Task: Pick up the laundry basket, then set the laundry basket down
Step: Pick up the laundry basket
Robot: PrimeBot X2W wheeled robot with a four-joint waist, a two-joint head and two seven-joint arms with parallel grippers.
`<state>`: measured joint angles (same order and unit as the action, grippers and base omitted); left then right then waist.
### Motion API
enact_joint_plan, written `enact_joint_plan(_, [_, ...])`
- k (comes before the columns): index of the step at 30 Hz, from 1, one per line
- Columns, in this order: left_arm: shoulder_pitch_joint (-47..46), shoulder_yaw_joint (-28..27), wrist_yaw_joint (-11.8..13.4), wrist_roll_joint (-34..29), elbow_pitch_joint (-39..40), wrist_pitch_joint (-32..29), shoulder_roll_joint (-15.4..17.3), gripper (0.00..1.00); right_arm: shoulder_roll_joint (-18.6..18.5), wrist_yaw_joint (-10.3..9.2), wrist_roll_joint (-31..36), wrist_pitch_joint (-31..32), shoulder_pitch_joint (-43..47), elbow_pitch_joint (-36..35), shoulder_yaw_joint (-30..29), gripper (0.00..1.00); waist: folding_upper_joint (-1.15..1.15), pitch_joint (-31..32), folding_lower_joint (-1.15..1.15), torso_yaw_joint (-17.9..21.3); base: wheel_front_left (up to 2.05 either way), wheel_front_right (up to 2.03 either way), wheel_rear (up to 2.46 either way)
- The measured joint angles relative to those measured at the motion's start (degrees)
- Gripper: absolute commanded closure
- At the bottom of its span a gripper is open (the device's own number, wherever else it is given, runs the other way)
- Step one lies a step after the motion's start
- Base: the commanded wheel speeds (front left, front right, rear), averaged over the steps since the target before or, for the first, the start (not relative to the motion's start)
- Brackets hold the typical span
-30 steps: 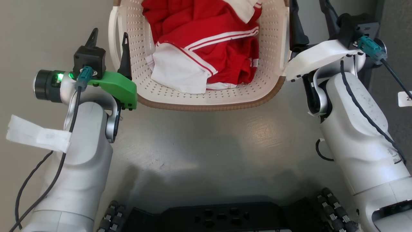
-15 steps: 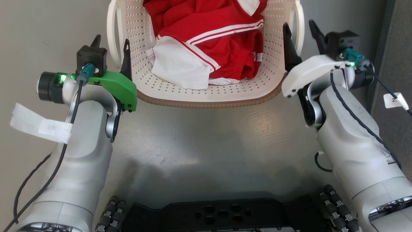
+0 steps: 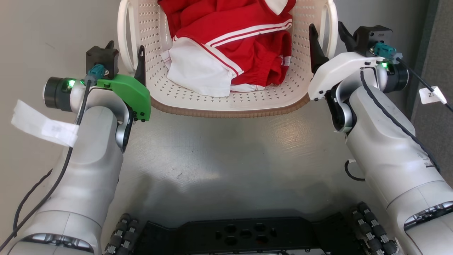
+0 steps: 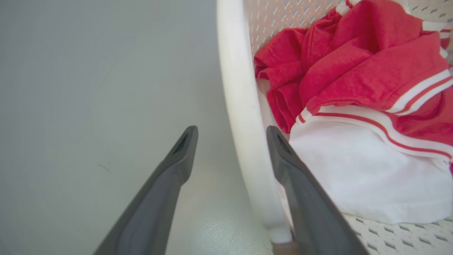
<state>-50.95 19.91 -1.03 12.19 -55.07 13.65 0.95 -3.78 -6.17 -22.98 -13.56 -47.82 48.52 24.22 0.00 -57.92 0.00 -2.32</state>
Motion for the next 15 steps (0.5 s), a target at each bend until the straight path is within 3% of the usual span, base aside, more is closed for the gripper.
enact_joint_plan(11, [-2.7,2.5,-0.3,0.8,-3.7,-1.4,0.0,0.0,0.0,-0.07,-2.5,0.2,-2.4,2.0,3.5,0.02,0.0,-0.3,0.0,0.0,0.0,0.0,0.0])
enact_joint_plan(14, [-3.2,3.0,-0.3,1.0,-4.4,-1.9,-0.1,0.0,0.0,-0.07,-3.4,0.2,-2.6,2.5,4.3,0.34,0.0,-0.4,0.0,0.1,0.0,0.0,0.0])
enact_joint_plan(15, [-3.4,3.2,-0.3,1.1,-4.7,-2.0,-0.1,0.0,0.0,-0.08,-3.8,0.2,-2.6,2.6,4.5,0.38,0.0,-0.4,0.0,0.1,0.0,0.0,0.0])
